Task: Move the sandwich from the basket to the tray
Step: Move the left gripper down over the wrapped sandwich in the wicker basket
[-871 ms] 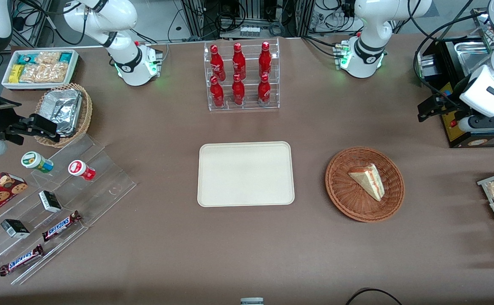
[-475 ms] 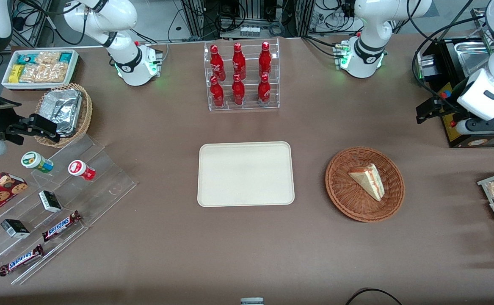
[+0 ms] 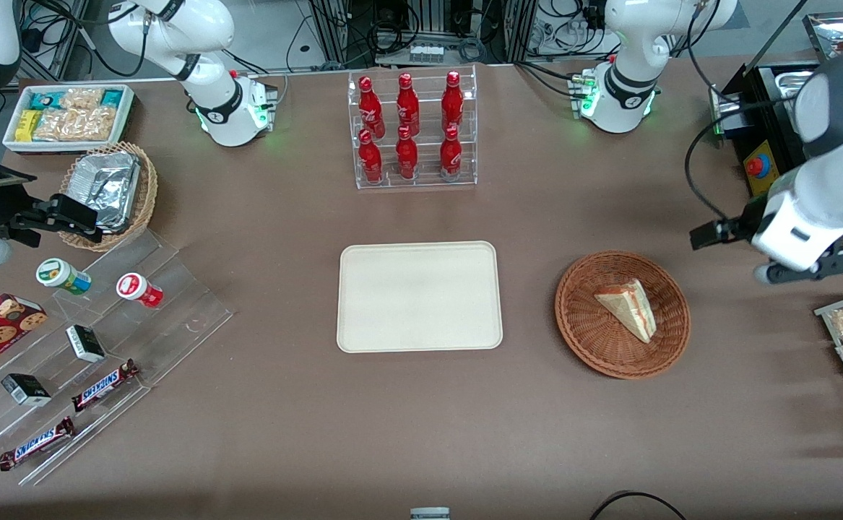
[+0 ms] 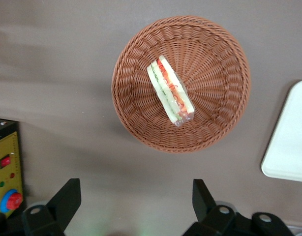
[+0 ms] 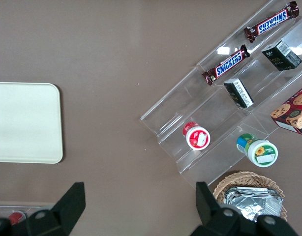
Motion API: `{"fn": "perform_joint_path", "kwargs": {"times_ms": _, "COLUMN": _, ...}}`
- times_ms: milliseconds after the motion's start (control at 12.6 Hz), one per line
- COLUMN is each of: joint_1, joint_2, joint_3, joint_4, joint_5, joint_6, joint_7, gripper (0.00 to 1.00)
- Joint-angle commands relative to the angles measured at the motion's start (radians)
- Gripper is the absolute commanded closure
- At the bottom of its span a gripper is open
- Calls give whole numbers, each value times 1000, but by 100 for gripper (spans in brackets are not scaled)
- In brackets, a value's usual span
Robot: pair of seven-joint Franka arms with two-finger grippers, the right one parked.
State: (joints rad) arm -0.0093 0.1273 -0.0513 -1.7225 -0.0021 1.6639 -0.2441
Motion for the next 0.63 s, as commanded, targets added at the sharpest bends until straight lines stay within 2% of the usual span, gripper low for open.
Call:
{"fn": "perform_joint_path", "kwargs": {"times_ms": 0, "joint_1": -9, "joint_2": 64, "joint_3": 2, "joint_4": 8, "joint_5": -6, "joint_6": 66, "joint_7": -152, "gripper": 0}}
{"fn": "perform_joint_path", "kwargs": {"times_ms": 238, "joint_1": -18, "joint_2": 61, "joint_3": -4, "joint_4": -69, "joint_5": -7, "joint_6": 183, "joint_7": -324, "gripper": 0}}
{"fn": "perform_joint_path", "kwargs": {"times_ms": 396, "joint_1": -21, "joint_2": 69, "joint_3": -5, "joint_4": -116, "joint_5": -36, "joint_6": 265, "joint_7": -484, "gripper": 0}}
{"fn": "perform_joint_path", "kwargs": {"times_ms": 554, "joint_1": -41, "joint_2": 58, "joint_3": -5, "joint_4": -219, "joint_5": -32, "joint_6": 393, "joint_7": -526, "gripper": 0}}
